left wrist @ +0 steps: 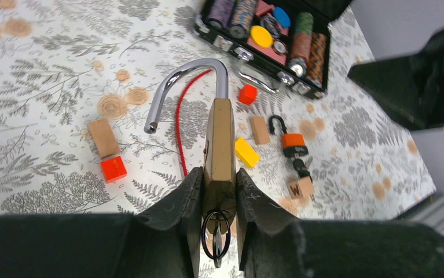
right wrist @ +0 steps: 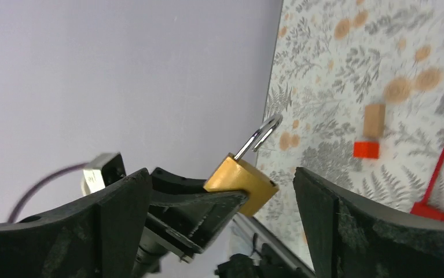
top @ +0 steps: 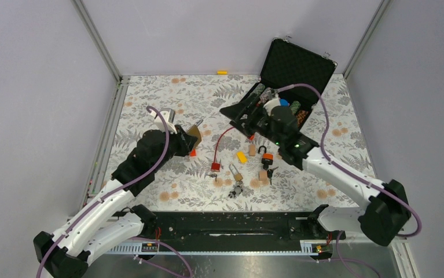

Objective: Lock with the key
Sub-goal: Lock the lock.

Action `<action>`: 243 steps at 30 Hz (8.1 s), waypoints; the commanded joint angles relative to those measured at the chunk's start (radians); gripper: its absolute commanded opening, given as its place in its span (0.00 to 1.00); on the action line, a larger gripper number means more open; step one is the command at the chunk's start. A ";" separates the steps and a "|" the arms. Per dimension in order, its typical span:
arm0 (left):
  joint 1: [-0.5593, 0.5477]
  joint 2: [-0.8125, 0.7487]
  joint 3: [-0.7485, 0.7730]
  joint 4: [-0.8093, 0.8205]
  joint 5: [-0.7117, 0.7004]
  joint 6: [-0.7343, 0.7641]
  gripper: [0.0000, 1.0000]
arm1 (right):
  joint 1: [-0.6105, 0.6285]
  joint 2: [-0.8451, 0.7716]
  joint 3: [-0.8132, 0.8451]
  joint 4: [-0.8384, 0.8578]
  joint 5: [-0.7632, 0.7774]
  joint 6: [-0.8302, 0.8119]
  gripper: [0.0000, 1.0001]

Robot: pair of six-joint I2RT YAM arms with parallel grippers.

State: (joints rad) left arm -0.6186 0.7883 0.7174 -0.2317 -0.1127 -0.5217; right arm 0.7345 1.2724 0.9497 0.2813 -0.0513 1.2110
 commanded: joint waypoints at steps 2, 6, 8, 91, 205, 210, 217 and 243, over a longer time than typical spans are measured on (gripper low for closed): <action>0.002 0.007 0.236 0.003 0.266 0.137 0.00 | -0.077 -0.158 0.028 -0.048 -0.307 -0.493 0.97; 0.002 0.036 0.336 -0.106 0.468 0.199 0.00 | -0.079 -0.257 0.049 -0.188 -0.391 -0.797 0.99; 0.003 0.057 0.380 -0.158 0.559 0.222 0.00 | -0.078 -0.292 0.031 -0.189 -0.463 -0.874 1.00; -0.033 0.233 0.307 0.532 1.021 -0.295 0.00 | -0.041 -0.378 -0.033 0.194 -0.429 -0.653 0.00; -0.087 0.263 0.371 0.555 0.626 -0.076 0.00 | 0.025 -0.466 -0.112 0.001 -0.254 -0.694 0.85; -0.095 0.280 0.373 0.749 0.612 -0.210 0.00 | 0.026 -0.373 -0.120 0.256 -0.380 -0.572 0.59; -0.099 0.279 0.354 0.866 0.576 -0.294 0.00 | 0.026 -0.322 -0.129 0.424 -0.382 -0.507 0.50; -0.101 0.179 0.325 0.867 0.414 -0.220 0.00 | 0.026 -0.316 -0.144 0.305 -0.591 -0.532 0.00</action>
State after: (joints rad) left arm -0.7265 1.0611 1.0107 0.4999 0.4625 -0.7921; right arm 0.7547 1.0008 0.8196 0.6777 -0.4923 0.7368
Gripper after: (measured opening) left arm 0.222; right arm 0.033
